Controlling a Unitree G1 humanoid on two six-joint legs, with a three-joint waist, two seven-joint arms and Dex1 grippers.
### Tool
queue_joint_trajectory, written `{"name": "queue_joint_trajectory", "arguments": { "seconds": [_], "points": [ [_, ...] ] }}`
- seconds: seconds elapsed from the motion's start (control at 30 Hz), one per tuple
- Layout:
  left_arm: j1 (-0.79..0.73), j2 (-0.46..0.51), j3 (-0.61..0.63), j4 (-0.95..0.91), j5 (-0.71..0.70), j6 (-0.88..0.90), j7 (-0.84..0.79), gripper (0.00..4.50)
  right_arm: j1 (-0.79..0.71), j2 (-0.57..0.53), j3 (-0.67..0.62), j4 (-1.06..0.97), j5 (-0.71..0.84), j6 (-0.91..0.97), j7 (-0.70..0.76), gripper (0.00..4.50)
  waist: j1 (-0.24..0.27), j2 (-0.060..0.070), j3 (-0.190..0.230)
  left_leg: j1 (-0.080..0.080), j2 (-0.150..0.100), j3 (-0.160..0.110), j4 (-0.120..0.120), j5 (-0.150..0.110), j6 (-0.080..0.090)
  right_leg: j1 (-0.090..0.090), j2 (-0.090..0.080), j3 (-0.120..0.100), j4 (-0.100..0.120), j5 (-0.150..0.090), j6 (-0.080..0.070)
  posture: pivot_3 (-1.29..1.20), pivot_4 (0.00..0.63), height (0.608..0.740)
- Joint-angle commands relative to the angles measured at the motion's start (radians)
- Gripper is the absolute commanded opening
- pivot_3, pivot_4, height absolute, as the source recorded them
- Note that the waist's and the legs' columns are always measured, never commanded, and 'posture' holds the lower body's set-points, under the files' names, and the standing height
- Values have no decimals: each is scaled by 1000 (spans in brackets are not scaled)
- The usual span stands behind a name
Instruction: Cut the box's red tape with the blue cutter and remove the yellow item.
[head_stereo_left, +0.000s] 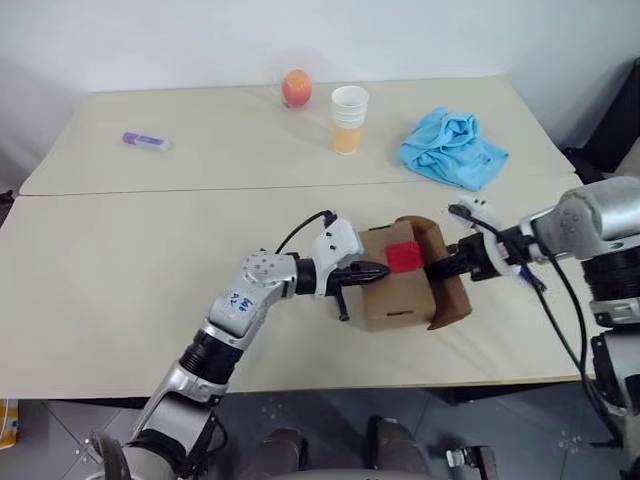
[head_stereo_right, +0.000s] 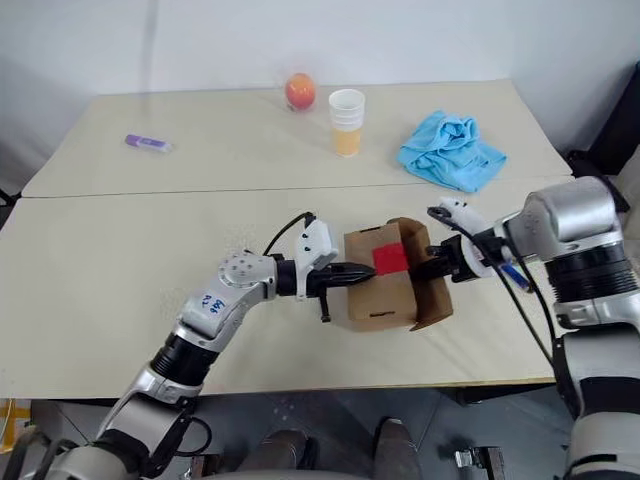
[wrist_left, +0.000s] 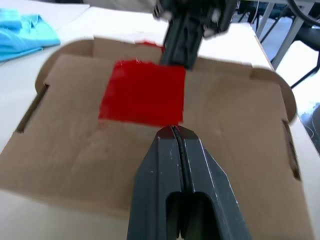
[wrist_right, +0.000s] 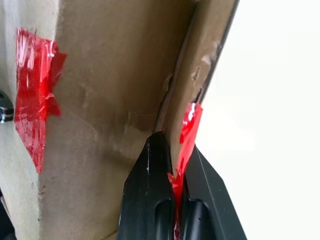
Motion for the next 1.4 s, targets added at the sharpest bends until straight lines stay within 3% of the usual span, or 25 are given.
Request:
{"name": "queue_joint_trajectory", "arguments": {
  "seconds": [0.03, 0.4, 0.6, 0.8, 0.97, 1.13, 1.27, 1.4],
  "points": [
    [11, -33, -37, 51, 43, -8, 24, 0, -72, -64, 14, -43, 34, 4, 0, 26, 0, 0, 0, 0, 0, 0, 0, 0, 0, 0, 0, 0, 0, 0, 0, 0, 150, 740],
    [-16, -198, -30, 219, 74, -139, 98, 0, -275, -206, 260, -76, 202, 4, -72, 26, 21, 0, 0, -7, -1, -1, 1, 0, 1, -3, 0, -1, -6, 2, 3, 0, 150, 740],
    [-9, -238, -27, 261, 84, -169, 95, 0, -373, -267, 400, -103, 315, 4, -138, 26, 22, 0, 1, -8, -3, -1, 0, 0, 2, -4, -1, -2, -6, 2, 4, 0, 150, 740],
    [-35, -257, -16, 318, 102, -204, 84, 0, -408, -294, 472, -131, 482, 4, -303, 26, 25, 0, 1, -8, -6, -2, 0, 0, 3, -4, -2, -2, -7, 2, 4, 0, 150, 740],
    [-57, -231, -18, 327, 123, -196, 48, 0, -431, -294, 477, -123, 616, 4, -462, 26, 28, 0, 1, -8, -7, -2, 0, 1, 3, -3, -4, -2, -7, 2, 4, 0, 150, 740],
    [-74, -122, -15, 240, 110, -99, -62, 0, -445, -304, 466, -130, 747, 4, -617, 26, 20, 0, 1, -8, -7, -2, 0, 1, 4, -4, -4, -2, -5, 2, 4, 0, 150, 740],
    [-111, -36, 2, 146, 56, 24, -169, 0, -426, -323, 451, -143, 855, 4, -740, 26, 15, 0, 1, -10, -7, -2, -1, 1, 4, -6, -4, -2, -4, 2, 4, 0, 150, 740],
    [-168, -21, 45, 60, -30, 131, -220, 0, -409, -320, 432, -138, 938, 4, -849, 26, 16, 0, 1, -11, -6, -2, -2, 1, 5, -6, -5, -3, -4, 2, 4, 0, 150, 740]
  ]
}}
